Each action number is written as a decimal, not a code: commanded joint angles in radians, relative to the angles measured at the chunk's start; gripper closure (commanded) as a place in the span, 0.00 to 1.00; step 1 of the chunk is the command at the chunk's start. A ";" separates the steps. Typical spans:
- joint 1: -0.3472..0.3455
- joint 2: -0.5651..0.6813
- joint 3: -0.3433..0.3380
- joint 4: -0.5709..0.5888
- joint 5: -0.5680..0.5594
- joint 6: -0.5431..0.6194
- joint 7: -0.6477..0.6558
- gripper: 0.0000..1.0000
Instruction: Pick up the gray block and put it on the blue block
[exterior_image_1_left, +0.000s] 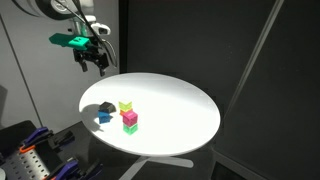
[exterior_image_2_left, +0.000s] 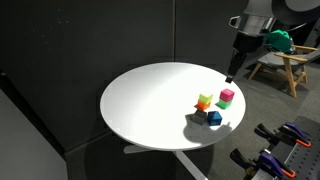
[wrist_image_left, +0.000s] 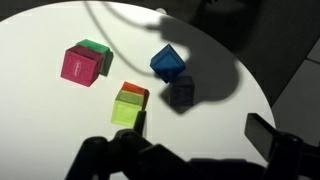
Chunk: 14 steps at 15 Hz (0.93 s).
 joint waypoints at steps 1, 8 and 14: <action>0.010 0.005 -0.008 0.000 -0.005 0.003 -0.001 0.00; 0.015 0.074 -0.006 0.000 -0.007 0.054 -0.005 0.00; 0.005 0.178 -0.004 0.008 -0.013 0.157 0.007 0.00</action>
